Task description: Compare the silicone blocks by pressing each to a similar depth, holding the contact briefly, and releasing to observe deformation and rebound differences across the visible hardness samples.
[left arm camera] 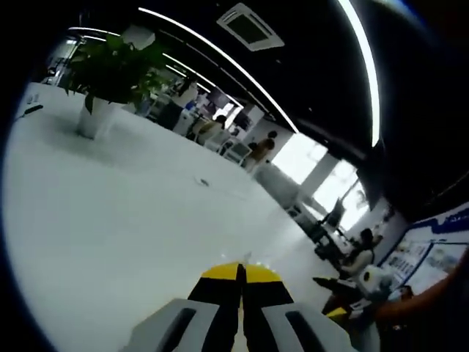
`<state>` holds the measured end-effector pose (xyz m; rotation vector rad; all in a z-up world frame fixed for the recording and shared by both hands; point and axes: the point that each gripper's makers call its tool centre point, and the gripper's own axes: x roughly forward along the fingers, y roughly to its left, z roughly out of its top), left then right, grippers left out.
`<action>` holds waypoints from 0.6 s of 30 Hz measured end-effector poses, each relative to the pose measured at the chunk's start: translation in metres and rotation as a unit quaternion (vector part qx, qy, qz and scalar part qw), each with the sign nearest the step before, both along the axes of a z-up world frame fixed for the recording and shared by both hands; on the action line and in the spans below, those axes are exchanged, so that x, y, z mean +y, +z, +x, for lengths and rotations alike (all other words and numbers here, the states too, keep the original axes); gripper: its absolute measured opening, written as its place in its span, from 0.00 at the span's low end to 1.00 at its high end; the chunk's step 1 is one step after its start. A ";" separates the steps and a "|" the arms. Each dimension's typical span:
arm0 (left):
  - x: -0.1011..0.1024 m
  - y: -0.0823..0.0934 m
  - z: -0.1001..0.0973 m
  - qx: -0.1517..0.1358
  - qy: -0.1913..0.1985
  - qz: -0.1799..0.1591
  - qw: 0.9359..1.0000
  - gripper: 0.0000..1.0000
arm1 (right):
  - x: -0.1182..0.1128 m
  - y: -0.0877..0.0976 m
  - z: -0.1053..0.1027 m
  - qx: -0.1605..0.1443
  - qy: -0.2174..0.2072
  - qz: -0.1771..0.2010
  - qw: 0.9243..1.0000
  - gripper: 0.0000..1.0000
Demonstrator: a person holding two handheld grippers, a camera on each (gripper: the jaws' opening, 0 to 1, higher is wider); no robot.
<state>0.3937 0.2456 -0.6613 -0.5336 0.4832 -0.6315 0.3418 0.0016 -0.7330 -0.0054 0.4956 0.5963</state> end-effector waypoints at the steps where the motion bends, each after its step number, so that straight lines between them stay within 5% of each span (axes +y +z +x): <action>1: 0.000 0.002 -0.001 -0.004 -0.002 0.003 1.000 0.00 | -0.001 0.000 0.000 -0.001 -0.002 0.001 1.000 0.96; 9: -0.006 0.012 -0.001 -0.029 -0.040 0.018 0.999 0.00 | -0.008 0.005 0.003 -0.013 -0.021 0.001 1.000 0.96; 12: -0.007 0.018 0.001 -0.040 -0.048 0.023 0.998 0.00 | -0.011 0.000 0.001 -0.016 -0.011 -0.042 0.999 0.96; 18: -0.008 0.036 0.005 -0.065 -0.066 0.034 0.995 0.00 | -0.008 0.004 0.002 -0.030 -0.007 -0.026 0.999 0.96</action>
